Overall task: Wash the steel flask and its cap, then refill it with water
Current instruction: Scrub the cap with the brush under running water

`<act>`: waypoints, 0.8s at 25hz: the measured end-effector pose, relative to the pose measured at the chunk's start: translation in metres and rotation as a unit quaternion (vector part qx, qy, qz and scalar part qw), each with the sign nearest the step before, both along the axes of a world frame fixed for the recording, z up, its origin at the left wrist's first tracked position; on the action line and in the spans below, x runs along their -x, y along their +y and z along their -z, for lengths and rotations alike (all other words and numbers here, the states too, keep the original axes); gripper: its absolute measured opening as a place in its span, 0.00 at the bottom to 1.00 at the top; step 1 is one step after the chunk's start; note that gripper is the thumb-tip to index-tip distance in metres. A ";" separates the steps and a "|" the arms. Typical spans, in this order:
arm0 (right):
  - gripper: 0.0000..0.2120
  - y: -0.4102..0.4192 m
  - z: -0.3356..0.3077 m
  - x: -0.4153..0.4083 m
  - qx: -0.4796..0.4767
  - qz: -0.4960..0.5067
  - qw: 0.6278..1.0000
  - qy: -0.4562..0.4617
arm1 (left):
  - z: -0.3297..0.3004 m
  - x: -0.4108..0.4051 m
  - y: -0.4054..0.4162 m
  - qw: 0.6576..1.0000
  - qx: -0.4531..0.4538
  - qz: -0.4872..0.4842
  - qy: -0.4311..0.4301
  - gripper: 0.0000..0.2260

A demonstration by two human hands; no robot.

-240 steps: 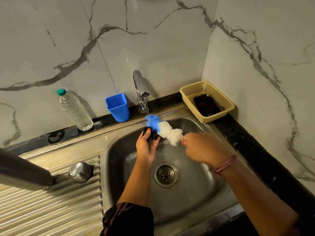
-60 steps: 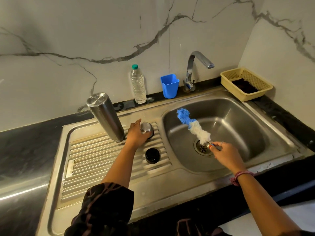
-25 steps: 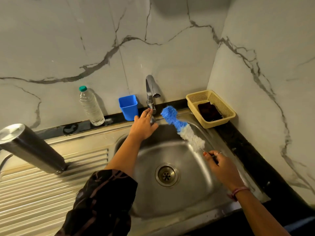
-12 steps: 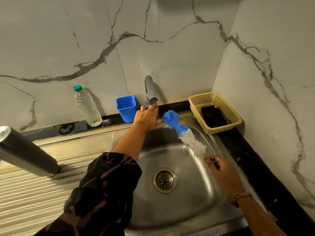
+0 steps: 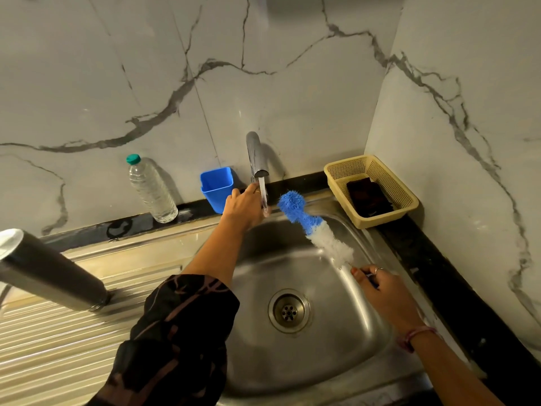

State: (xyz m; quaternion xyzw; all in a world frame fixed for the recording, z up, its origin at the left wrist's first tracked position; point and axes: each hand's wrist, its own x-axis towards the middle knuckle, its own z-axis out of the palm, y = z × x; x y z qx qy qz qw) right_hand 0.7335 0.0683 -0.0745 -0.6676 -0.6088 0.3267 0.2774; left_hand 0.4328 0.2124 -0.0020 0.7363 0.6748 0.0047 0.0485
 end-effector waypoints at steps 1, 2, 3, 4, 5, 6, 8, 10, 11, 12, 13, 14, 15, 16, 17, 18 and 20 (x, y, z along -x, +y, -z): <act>0.20 0.000 0.000 0.001 -0.002 -0.001 1.000 -0.004 | 0.001 0.002 -0.002 1.000 0.007 0.010 -0.008 0.24; 0.19 0.001 0.000 0.001 -0.003 -0.001 1.000 -0.008 | 0.002 0.004 -0.005 1.000 0.012 0.015 -0.021 0.26; 0.18 0.001 0.000 0.002 -0.002 -0.001 1.000 -0.013 | 0.005 0.007 -0.007 0.999 0.017 0.016 -0.041 0.27; 0.18 0.002 -0.001 0.002 -0.001 -0.003 1.000 -0.019 | 0.009 0.009 -0.011 0.997 0.022 0.015 -0.067 0.28; 0.17 0.002 -0.001 0.002 0.001 -0.007 1.000 -0.025 | 0.013 0.011 -0.016 0.994 0.025 0.014 -0.103 0.30; 0.16 0.003 -0.002 0.001 0.004 -0.014 0.999 -0.029 | 0.020 0.012 -0.021 0.988 0.026 0.011 -0.153 0.33; 0.14 0.005 -0.003 -0.001 0.017 -0.035 0.999 -0.031 | 0.031 0.008 -0.035 0.959 0.037 -0.034 -0.278 0.36; 0.12 0.006 -0.002 -0.005 0.035 -0.060 0.997 -0.024 | 0.044 -0.001 -0.052 0.914 0.050 -0.104 -0.389 0.34; 0.10 0.007 -0.002 -0.007 0.045 -0.073 0.996 -0.016 | 0.056 -0.003 -0.059 0.883 0.050 -0.145 -0.443 0.32; 0.08 0.008 -0.003 -0.009 0.057 -0.085 0.995 -0.007 | 0.065 -0.006 -0.066 0.847 0.052 -0.188 -0.494 0.29; 0.06 0.009 -0.005 -0.012 0.069 -0.098 0.993 0.000 | 0.077 -0.009 -0.072 0.802 0.056 -0.231 -0.548 0.28; 0.05 0.010 -0.009 -0.014 0.082 -0.112 0.990 0.004 | 0.086 -0.011 -0.077 0.748 0.063 -0.270 -0.604 0.28; 0.05 0.011 -0.014 -0.017 0.094 -0.125 0.988 0.006 | 0.094 -0.013 -0.081 0.681 0.065 -0.304 -0.663 0.27; 0.05 0.011 -0.019 -0.020 0.105 -0.136 0.985 0.008 | 0.098 -0.017 -0.085 0.609 0.067 -0.329 -0.719 0.22; 0.05 0.012 -0.024 -0.023 0.115 -0.145 0.983 0.012 | 0.098 -0.022 -0.090 0.539 0.066 -0.347 -0.765 0.15; 0.04 0.012 -0.028 -0.025 0.122 -0.153 0.980 0.018 | 0.097 -0.026 -0.093 0.484 0.067 -0.364 -0.793 0.11; 0.04 0.013 -0.031 -0.029 0.130 -0.168 0.977 0.021 | 0.091 -0.032 -0.098 0.404 0.075 -0.386 -0.826 0.10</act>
